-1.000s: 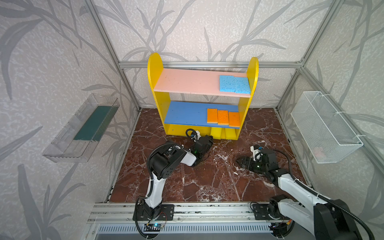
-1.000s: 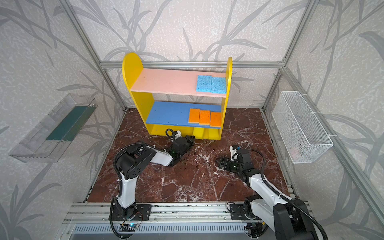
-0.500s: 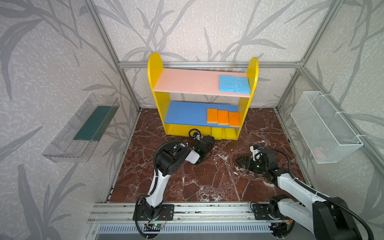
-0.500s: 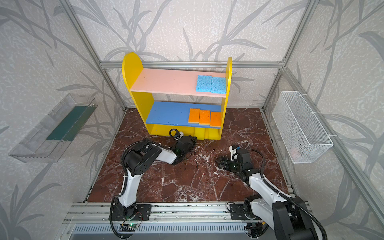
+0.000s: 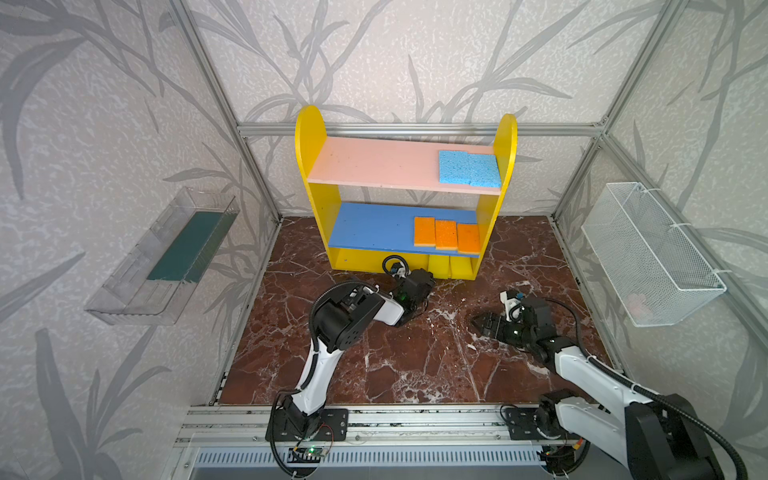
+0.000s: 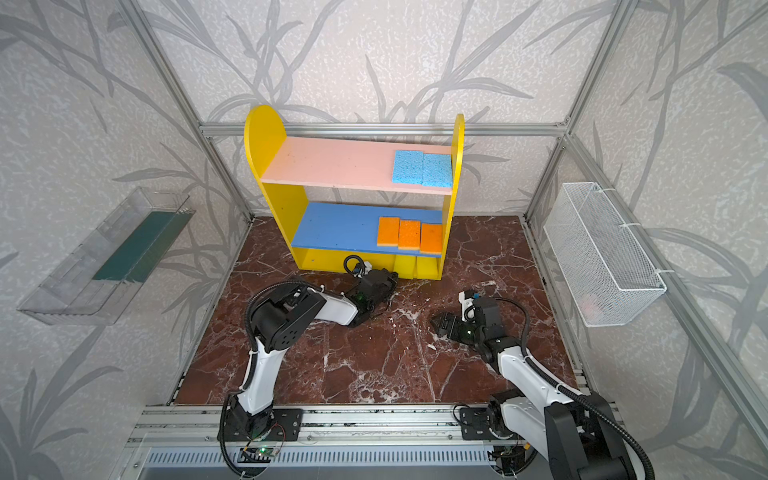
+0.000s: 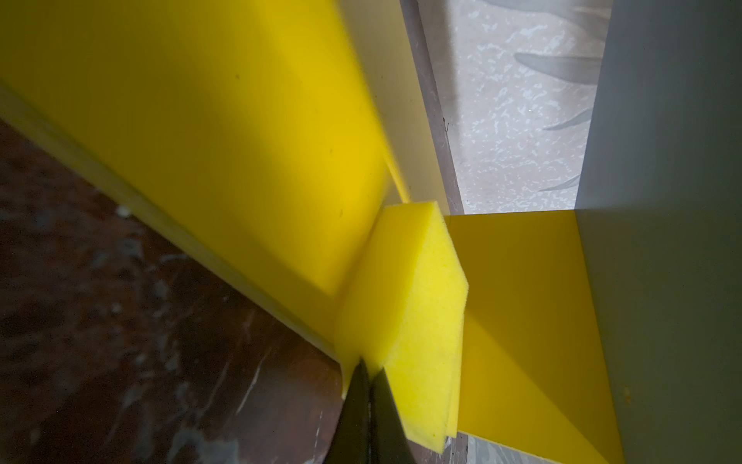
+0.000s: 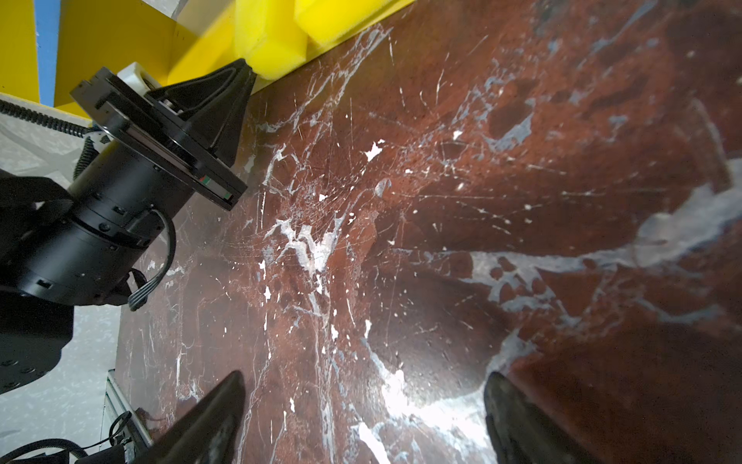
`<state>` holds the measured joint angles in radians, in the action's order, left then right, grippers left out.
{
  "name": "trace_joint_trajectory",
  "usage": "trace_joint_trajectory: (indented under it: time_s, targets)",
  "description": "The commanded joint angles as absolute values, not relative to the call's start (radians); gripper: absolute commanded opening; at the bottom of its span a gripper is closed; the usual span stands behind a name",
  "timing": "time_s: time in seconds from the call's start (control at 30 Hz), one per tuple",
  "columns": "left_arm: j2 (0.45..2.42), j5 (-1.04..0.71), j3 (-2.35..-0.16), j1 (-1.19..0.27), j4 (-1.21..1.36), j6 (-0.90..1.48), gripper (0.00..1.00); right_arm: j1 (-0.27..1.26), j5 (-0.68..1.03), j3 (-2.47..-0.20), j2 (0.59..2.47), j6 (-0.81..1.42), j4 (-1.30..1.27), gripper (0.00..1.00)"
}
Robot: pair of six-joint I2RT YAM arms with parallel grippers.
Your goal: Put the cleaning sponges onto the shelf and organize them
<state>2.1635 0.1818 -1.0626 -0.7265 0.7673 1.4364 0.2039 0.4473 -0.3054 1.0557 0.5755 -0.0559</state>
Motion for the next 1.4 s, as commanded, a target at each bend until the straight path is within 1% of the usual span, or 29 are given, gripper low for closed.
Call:
trace_joint_trajectory:
  time_s: [0.0, 0.63, 0.8, 1.37]
  targets:
    - [2.186, 0.2, -1.093, -0.737, 0.729, 1.465, 0.0, 0.208, 0.462, -0.295, 1.057, 0.577, -0.076, 0.91]
    - [2.206, 0.199, -1.154, -0.743, 0.663, 1.462, 0.0, 0.208, 0.467, -0.295, 1.063, 0.578, -0.08, 0.91]
    - [2.19, 0.213, -1.128, -0.729, 0.667, 1.461, 0.0, 0.207, 0.466, -0.293, 1.061, 0.578, -0.08, 0.91]
    - [2.156, 0.225, -1.164, -0.716, 0.603, 1.401, 0.0, 0.207, 0.466, -0.293, 1.065, 0.58, -0.083, 0.91]
